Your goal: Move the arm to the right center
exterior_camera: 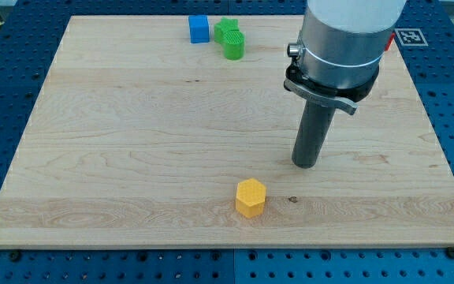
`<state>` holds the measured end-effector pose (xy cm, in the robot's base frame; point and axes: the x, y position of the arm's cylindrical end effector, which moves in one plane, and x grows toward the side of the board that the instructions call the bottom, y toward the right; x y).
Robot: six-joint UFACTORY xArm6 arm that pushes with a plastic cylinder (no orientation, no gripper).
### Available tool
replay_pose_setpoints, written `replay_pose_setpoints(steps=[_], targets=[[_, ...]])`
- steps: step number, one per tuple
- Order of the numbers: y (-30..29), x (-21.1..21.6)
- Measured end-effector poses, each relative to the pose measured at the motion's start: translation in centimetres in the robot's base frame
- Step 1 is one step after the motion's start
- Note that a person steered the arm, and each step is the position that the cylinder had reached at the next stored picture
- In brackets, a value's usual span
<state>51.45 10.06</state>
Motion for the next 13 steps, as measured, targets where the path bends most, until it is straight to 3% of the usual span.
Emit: replay_pose_setpoints(steps=[9, 13], targets=[[1.9, -1.7], [9.4, -1.8]])
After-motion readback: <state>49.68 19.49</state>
